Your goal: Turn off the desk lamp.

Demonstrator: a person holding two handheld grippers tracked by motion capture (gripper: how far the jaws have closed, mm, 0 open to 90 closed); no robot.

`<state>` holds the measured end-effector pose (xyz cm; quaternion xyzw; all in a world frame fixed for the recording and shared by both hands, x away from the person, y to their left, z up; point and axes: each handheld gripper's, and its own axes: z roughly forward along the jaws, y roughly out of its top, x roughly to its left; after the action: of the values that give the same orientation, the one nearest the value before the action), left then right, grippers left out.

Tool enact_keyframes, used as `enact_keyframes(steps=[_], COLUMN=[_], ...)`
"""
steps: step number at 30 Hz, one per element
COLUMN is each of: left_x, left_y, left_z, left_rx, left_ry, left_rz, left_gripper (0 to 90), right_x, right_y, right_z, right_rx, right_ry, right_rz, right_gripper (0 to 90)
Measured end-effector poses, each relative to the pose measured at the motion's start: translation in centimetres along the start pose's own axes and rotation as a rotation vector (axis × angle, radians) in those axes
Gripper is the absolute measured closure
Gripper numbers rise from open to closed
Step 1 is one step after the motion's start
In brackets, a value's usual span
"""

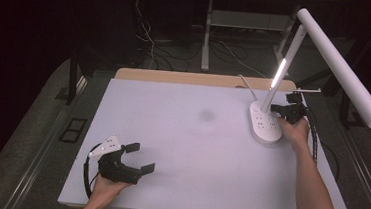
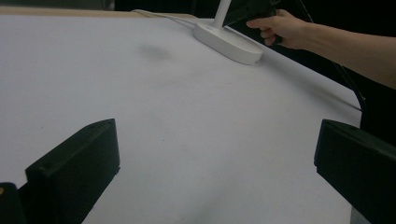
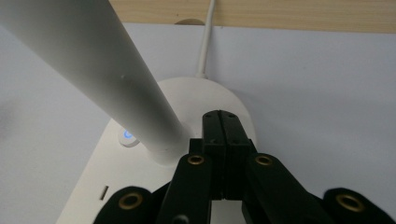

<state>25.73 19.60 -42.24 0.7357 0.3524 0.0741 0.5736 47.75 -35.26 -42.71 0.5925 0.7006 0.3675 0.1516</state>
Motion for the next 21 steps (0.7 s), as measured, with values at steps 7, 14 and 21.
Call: enact_keyframes(steps=[7,14,21], left_x=[0.05,-0.06,0.01], left_y=[0.0,-0.02,0.02], left_z=[0.06,-0.02,0.0], left_rx=[0.005,0.001,0.0], left_ry=[0.0,0.0,0.0], left_rz=[0.002,0.004,0.001], left_gripper=[0.0,0.0,0.0], right_x=[0.24,0.32,-0.09], right_y=[0.06,-0.1,-0.15], right_z=[0.07,0.06,0.04], right_rx=[-0.005,-0.001,-0.007], right_ry=[-0.009,-0.022,0.001], right_rz=[-0.019,-0.001,0.024], right_gripper=[90.0,90.0,90.0])
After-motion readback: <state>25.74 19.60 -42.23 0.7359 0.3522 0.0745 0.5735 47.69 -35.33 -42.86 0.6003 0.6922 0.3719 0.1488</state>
